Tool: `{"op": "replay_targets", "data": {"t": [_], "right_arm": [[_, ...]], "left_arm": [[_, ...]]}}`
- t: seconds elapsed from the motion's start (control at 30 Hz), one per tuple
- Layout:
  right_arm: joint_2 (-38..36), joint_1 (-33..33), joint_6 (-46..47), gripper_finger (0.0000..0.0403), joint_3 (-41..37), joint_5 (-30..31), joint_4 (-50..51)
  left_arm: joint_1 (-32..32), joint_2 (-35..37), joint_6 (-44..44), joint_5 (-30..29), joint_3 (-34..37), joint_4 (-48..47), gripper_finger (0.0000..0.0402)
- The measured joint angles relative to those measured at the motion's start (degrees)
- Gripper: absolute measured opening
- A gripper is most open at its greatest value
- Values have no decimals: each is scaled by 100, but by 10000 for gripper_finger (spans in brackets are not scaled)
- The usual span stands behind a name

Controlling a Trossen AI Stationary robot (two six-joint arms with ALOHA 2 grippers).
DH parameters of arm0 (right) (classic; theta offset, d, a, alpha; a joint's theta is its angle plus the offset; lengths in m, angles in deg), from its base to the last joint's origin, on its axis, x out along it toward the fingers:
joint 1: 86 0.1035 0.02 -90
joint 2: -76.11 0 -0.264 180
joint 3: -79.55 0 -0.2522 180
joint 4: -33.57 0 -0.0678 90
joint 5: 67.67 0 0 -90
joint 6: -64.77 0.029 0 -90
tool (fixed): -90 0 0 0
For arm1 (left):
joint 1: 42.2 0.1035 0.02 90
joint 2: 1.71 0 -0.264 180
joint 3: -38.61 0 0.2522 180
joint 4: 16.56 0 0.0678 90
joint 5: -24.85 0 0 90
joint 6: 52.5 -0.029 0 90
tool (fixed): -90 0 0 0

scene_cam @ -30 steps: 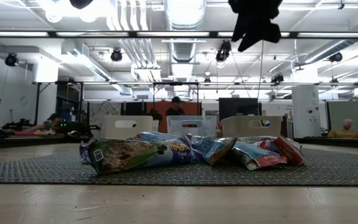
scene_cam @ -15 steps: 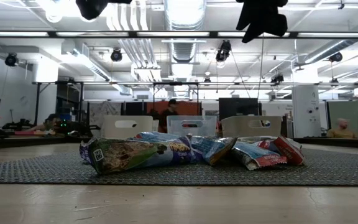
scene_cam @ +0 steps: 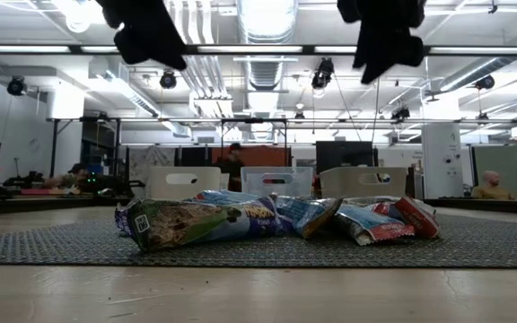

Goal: Pick and place Granola Bars by type
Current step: Put the blue granola bar into the transparent bin

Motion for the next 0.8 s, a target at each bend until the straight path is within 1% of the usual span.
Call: {"op": "replay_targets", "data": {"t": [0.17, 0.27, 0.5, 0.8], "right_arm": [[170, 2, 227, 169, -154, -9, -19], [262, 2, 234, 169, -178, -7, -32], [478, 11, 259, 169, -402, -7, -28], [985, 24, 203, 169, -683, -68, -67]], "left_arm": [[87, -347, 79, -2, 0, -9, 135], [165, -555, 212, -1, 0, -20, 135], [264, -1000, 227, 4, 0, -39, 135], [271, -1181, 232, 186, 0, -285, 135]]}}
